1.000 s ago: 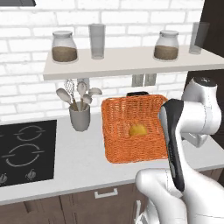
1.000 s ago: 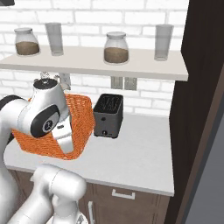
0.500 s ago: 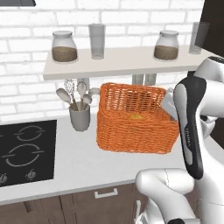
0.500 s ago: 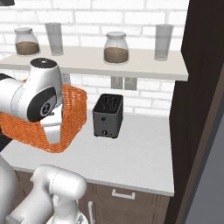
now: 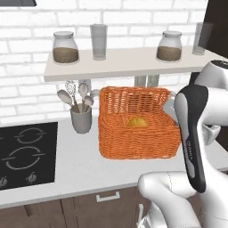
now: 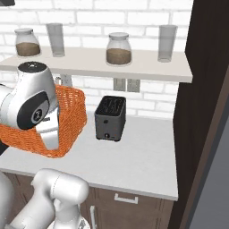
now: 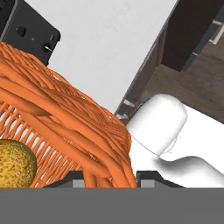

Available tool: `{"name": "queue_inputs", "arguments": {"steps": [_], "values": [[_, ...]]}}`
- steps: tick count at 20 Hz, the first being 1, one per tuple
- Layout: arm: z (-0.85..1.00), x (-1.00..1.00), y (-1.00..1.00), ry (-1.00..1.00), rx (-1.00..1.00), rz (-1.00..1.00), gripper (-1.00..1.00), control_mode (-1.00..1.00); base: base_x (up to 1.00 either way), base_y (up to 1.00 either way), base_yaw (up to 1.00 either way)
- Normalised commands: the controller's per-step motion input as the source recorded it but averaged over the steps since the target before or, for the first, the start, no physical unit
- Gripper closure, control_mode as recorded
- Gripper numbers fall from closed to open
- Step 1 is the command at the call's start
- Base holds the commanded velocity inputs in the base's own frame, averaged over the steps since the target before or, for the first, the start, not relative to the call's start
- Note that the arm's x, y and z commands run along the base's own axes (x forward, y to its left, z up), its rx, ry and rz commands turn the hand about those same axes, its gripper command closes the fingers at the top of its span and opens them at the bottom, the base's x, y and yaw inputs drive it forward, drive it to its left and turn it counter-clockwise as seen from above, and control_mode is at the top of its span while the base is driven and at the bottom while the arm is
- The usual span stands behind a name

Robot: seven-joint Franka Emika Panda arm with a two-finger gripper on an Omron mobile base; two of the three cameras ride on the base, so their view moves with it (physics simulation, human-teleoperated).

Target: Open the cabinet, pick up the bread from the cabinet and place it in the basket. Then move the basket to the dining counter.

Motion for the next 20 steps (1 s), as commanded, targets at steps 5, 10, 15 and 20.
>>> {"name": "queue_inputs", "arguments": {"steps": [5, 10, 15, 20], "values": [[0.0, 0.06, 0.01, 0.0, -0.27, 0.0, 1.0, -1.0, 0.0, 0.0, 0.0], [0.0, 0.02, 0.0, -0.01, -0.05, 0.0, 1.0, -1.0, 0.0, 0.0, 0.0], [0.0, 0.0, 0.0, -0.05, 0.16, 0.0, 1.0, -1.0, 0.0, 0.0, 0.0], [0.0, 0.01, 0.0, 0.0, 0.22, 0.0, 1.0, -1.0, 0.0, 0.0, 0.0]]}}
